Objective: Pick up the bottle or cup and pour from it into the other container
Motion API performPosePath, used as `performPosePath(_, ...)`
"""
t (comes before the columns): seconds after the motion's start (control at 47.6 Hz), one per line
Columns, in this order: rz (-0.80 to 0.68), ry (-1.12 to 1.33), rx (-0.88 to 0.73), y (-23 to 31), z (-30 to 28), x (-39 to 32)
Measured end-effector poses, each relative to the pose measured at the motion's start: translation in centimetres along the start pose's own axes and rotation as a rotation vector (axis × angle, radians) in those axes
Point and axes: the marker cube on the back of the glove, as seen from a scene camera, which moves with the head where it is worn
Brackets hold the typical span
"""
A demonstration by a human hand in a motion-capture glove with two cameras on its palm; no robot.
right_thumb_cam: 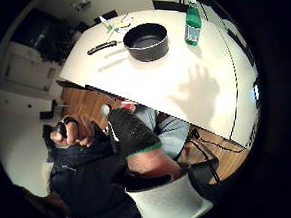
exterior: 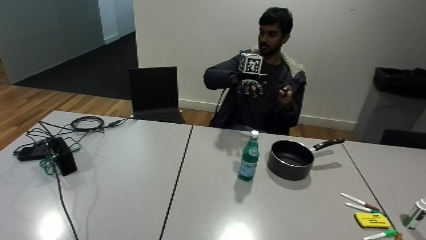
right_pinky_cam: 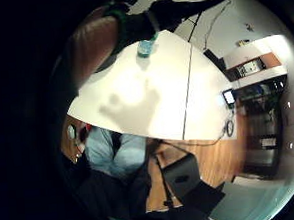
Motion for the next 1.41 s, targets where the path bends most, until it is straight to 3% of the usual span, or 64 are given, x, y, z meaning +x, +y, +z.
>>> performPosePath(0.147,-0.044,0.013,0.004,-1.5,-0.1,0.7)
performPosePath(0.483,0.007,0.02,0.008,-0.6,0.3,0.4)
performPosePath(0.588,0.183,0.019,0.074,-1.8,0.5,1.2)
performPosePath(0.651,0.14,0.011,0.051,-2.1,0.6,2.3)
performPosePath(0.735,0.278,0.013,0.162,-4.7,1.2,4.2)
performPosePath(0.819,0.205,0.003,0.156,-5.5,1.9,6.0)
performPosePath(0.903,0.363,-0.008,0.279,-8.5,2.5,7.8)
performPosePath(1.112,0.181,-0.188,-0.027,-10.8,3.7,11.5)
performPosePath(1.217,0.209,-0.309,0.132,-15.0,6.3,13.5)
performPosePath(1.322,0.239,-0.508,0.087,-16.9,9.3,14.3)
performPosePath(1.406,0.208,-0.622,0.178,-20.3,11.1,15.2)
